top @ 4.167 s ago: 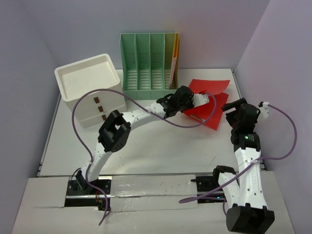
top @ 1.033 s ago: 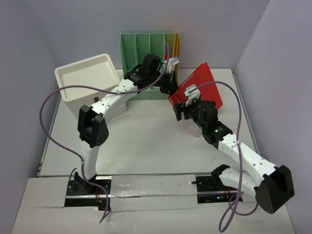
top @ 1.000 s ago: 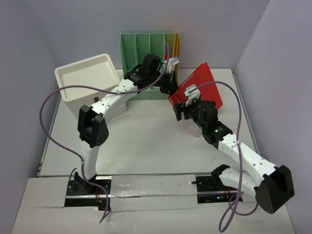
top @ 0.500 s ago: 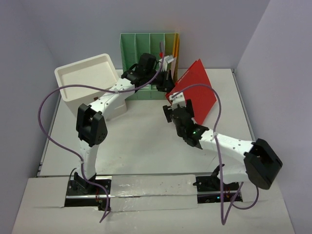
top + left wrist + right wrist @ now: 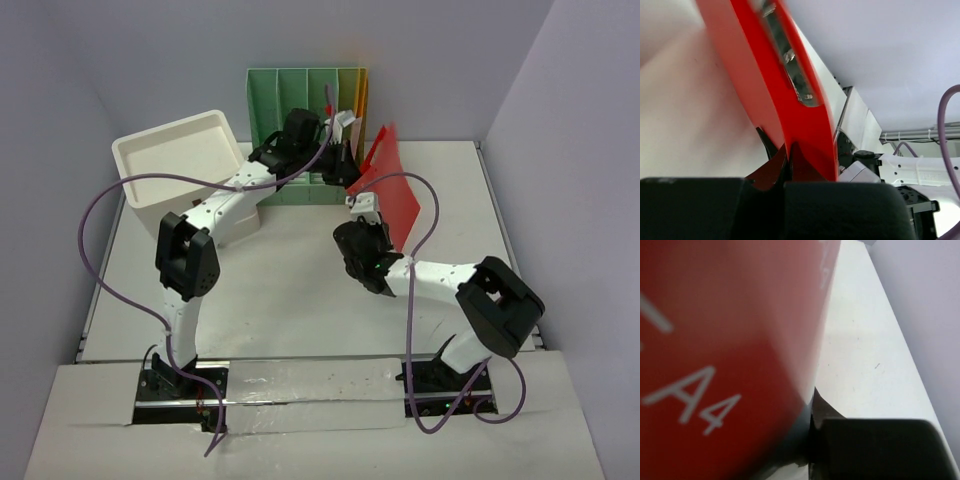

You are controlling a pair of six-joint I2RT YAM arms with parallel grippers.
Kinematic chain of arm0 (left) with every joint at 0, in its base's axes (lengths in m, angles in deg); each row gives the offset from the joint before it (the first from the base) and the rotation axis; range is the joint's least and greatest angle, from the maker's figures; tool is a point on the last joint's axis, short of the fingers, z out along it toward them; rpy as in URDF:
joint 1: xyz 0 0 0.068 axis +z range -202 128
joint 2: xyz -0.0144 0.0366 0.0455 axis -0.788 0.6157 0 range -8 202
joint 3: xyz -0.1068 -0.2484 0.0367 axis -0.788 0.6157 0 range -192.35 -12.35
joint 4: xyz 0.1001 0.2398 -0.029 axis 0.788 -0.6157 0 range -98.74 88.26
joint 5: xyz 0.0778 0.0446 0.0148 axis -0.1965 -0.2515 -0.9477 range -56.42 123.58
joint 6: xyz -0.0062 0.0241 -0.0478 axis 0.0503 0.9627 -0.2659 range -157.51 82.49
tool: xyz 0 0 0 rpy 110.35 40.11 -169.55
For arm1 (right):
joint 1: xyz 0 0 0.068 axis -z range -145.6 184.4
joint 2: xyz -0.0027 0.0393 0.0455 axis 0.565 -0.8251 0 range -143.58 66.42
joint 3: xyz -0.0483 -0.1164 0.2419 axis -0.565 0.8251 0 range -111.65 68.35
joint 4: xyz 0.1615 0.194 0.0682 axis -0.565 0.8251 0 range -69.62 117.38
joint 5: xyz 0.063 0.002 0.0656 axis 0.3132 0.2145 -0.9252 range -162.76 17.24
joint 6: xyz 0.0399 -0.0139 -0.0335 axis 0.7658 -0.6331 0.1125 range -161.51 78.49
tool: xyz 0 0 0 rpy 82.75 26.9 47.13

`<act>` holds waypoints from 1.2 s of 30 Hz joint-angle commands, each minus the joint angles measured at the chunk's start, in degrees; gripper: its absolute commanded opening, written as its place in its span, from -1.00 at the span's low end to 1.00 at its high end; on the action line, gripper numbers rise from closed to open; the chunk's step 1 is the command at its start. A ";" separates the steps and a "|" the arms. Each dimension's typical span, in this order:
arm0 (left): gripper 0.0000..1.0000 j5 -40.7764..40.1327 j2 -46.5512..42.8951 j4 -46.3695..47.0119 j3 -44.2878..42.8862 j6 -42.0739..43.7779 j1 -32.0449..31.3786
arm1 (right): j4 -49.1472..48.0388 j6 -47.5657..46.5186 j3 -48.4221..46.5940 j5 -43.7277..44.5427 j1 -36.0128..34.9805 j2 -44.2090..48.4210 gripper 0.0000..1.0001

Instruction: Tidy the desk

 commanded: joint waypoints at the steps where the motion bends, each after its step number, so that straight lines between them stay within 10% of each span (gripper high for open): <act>1: -1.00 4.78 -4.96 0.35 -0.62 0.62 -0.04 | -5.71 2.96 -0.90 8.38 1.86 2.48 -0.96; 3: -0.95 4.77 -4.96 0.17 -0.83 1.06 -0.07 | -4.88 2.29 -0.49 10.69 1.94 2.45 -1.00; 11: 0.94 7.77 -7.32 -1.43 -5.43 6.87 -0.05 | 5.09 12.75 3.06 9.90 1.86 10.93 -1.00; 23: 0.99 -24.22 -16.29 -16.82 -17.40 29.25 0.17 | 2.99 4.93 6.87 -2.92 4.85 32.50 -1.00; 36: 0.98 -42.29 -32.18 -19.01 -8.98 41.00 12.51 | 10.67 -10.37 -24.43 -26.22 6.26 32.57 -1.00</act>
